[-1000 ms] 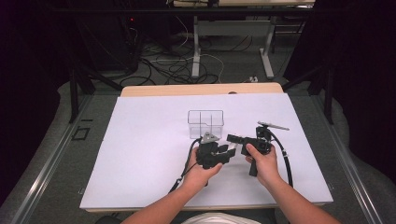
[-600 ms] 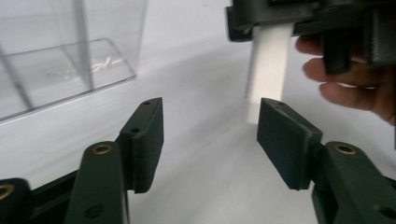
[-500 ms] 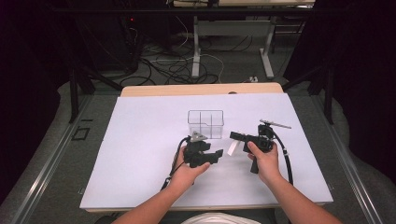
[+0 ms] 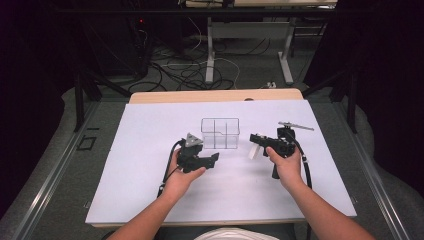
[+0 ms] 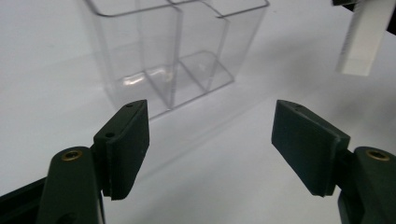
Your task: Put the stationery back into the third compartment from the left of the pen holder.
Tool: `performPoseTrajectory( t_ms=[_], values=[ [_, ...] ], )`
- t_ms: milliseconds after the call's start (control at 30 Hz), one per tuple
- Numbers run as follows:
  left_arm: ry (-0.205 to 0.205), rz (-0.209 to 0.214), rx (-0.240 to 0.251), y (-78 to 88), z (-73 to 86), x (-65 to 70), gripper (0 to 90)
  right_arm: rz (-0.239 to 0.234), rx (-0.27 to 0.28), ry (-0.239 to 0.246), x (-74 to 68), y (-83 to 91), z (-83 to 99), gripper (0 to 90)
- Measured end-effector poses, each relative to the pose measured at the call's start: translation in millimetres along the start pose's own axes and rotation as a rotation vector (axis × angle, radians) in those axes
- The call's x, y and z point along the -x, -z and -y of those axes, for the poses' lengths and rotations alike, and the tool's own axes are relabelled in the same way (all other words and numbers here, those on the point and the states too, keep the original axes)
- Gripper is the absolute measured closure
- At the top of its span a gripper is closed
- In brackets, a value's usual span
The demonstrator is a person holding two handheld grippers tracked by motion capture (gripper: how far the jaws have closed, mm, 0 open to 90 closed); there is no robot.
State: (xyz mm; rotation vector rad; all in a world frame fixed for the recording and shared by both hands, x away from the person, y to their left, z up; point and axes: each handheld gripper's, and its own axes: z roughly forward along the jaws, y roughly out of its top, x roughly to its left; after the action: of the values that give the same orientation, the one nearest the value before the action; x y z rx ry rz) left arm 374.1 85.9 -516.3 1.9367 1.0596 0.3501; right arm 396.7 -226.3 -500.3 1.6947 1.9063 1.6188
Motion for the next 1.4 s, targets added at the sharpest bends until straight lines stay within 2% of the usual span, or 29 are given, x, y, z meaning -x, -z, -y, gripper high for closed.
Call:
performPoseTrajectory(
  t_ms=[100, 200, 233, 267, 367, 433, 567, 633, 833, 1033, 1200, 1400],
  values=[
    [0.030, -0.026, 0.008, 8.1, 0.4, -13.5, 26.9, 0.020, 0.012, 0.030, -4.4, -2.2, -7.0, 66.0],
    [0.080, -0.051, 0.032, 14.2, 1.3, -24.3, 26.2, 0.039, 0.008, 0.063, -9.0, -4.3, -14.4, 66.0],
    [0.092, -0.058, 0.034, 16.0, 1.6, -28.2, 25.9, 0.047, 0.027, 0.080, -10.2, -6.0, -16.6, 66.1],
    [0.115, -0.066, 0.043, 17.1, 2.1, -31.1, 25.5, 0.047, 0.020, 0.091, -11.8, -6.0, -19.5, 66.0],
    [0.150, -0.089, 0.058, 19.5, 3.1, -39.9, 22.6, 0.060, 0.038, 0.114, -17.6, -10.0, -26.8, 66.0],
    [0.167, -0.095, 0.058, 20.3, 3.7, -44.9, 21.3, 0.064, 0.040, 0.148, -20.4, -12.0, -32.3, 66.0],
    [0.184, -0.112, 0.053, 19.9, 5.4, -51.7, 16.3, 0.079, 0.048, 0.198, -28.5, -17.9, -42.0, 66.0],
    [0.176, -0.124, 0.043, 20.3, 5.5, -54.6, 15.8, 0.088, 0.052, 0.219, -32.9, -21.3, -46.1, 66.0],
    [0.192, -0.157, 0.041, 20.5, 7.1, -63.2, 10.2, 0.099, 0.063, 0.268, -45.6, -30.8, -57.6, 66.0],
    [0.216, -0.169, 0.020, 19.4, 9.2, -70.6, 4.1, 0.100, 0.076, 0.296, -56.5, -40.8, -65.1, 66.0],
    [0.251, -0.179, 0.027, 18.2, 10.3, -73.6, 1.9, 0.110, 0.072, 0.319, -63.0, -52.1, -65.9, 66.0],
    [0.262, -0.159, 0.036, 18.5, 11.5, -73.0, 1.9, 0.124, 0.067, 0.331, -66.2, -67.6, -61.4, 65.9]
  ],
)
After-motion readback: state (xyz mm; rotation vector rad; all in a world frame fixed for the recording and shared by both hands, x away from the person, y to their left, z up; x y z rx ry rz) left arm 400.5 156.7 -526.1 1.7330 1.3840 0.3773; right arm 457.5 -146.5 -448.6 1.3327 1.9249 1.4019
